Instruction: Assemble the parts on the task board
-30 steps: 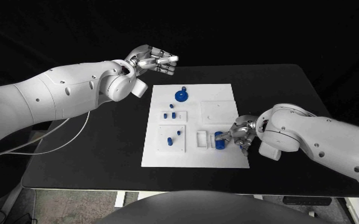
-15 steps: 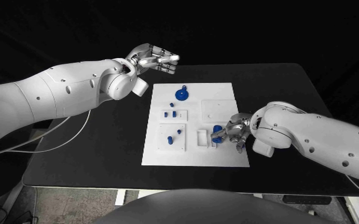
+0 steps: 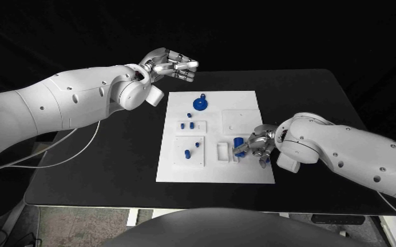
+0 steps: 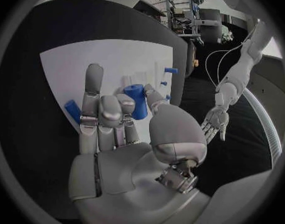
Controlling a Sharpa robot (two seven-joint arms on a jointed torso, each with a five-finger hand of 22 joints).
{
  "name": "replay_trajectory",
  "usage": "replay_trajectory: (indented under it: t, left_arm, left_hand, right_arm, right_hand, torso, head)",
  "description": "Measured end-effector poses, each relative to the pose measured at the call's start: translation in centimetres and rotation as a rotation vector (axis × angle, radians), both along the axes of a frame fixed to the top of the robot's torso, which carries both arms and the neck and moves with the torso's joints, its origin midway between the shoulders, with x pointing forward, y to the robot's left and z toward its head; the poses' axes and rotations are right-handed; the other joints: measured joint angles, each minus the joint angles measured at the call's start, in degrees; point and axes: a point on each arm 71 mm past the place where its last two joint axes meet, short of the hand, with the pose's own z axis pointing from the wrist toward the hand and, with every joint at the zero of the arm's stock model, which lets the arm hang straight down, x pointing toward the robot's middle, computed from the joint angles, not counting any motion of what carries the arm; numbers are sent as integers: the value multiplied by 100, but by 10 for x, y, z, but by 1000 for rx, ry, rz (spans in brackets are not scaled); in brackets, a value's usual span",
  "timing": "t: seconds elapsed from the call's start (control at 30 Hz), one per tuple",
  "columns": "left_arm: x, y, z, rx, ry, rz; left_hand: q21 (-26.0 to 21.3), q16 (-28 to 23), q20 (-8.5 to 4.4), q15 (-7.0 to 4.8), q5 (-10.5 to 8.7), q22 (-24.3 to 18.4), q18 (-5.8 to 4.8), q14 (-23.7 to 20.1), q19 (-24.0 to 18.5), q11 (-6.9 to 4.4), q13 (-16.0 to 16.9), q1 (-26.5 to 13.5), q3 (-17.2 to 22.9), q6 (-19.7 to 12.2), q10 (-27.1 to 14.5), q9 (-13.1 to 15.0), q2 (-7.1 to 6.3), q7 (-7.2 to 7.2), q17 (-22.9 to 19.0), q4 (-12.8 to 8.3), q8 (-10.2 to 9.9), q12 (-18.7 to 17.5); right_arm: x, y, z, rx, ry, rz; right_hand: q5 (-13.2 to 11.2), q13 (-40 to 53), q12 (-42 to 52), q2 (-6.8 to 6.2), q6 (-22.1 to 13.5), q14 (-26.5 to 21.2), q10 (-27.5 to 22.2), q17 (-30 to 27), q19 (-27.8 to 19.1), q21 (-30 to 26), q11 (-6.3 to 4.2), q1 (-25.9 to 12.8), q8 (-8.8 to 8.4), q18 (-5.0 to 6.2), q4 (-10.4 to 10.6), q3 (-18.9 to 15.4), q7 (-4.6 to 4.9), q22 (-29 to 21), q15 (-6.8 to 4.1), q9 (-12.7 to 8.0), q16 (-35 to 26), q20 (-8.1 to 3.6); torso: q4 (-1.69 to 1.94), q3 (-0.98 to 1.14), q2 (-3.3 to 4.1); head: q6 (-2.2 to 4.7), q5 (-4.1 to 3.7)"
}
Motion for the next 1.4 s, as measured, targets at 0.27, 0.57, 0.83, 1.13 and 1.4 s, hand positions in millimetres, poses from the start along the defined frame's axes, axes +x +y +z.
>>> replay_trajectory:
  t: [0.27, 0.57, 0.83, 1.13, 1.4]
  left_arm:
    - [0, 0, 0, -1, 4, -6]
    - [0, 0, 0, -1, 8, -10]
    - [-1, 0, -1, -2, 11, -13]
    - [-1, -1, -1, -2, 14, -18]
    - [-1, -4, -1, -3, 17, -25]
  left_hand:
    - [0, 0, 21, -21, 0, 0, 0, 21, 21, 0, 0, 37, -8, 0, 0, 0, 37, 0, 0, -39, 0, 0]
    - [0, 0, -1, -1, 0, 0, 0, 41, 42, 0, 0, 14, -47, 0, 0, 0, 60, 0, 0, -79, 0, 0]
    - [0, 0, -1, -1, 0, 1, 0, 41, 42, 0, 0, 14, -47, 0, 0, 0, 60, 0, 0, -79, 0, 0]
    - [0, 0, -1, -1, 0, 1, 0, 41, 42, 0, 0, 36, -49, 0, 0, 0, 82, 0, 1, -110, 0, 0]
    - [0, 0, -1, -1, 0, 1, 0, 41, 42, 0, 0, 36, -49, 0, 0, 0, 82, 0, 1, -110, 0, 0]
  right_arm:
    - [-2, -3, 0, 14, -2, -20]
    - [-9, -12, 6, 14, -15, -41]
    - [-9, -22, 16, -9, -26, -56]
    - [-8, -12, 29, 0, -36, -31]
    - [-9, 5, 28, 11, -14, 8]
  right_hand:
    - [649, 0, -21, -119, 123, 0, -10, -1, 0, 0, -52, -169, -68, -26, -30, 394, -50, 21, 0, 0, 0, 0]
    - [598, -1, -21, -171, 183, -1, -9, 3, 0, 0, -92, -220, -31, -26, -83, 539, -57, 21, 1, -1172, 0, -1]
    - [598, -2, -21, -171, 201, -1, -10, 3, 0, 0, -92, -220, -52, -27, -12, 452, -60, 20, 1, -1405, 0, -1]
    - [554, -2, -49, -203, 200, -1, -10, 2, 0, 0, -91, -252, -31, -27, 56, 333, -59, 20, 1, -1395, -1, -1]
    - [526, -2, -49, -203, 199, -1, -10, 8, 0, 0, -91, -251, -30, -28, 82, 280, -59, 19, 1, -1396, -1, -1]
  torso:
    - [-3, 5, 0]
    - [-10, 5, 0]
    - [-13, -2, -1]
    - [-3, -3, 1]
    - [4, -5, 4]
  head:
    - [-1, -1]
    - [-1, 4]
    - [-1, 9]
    - [-1, 12]
    - [-1, 20]
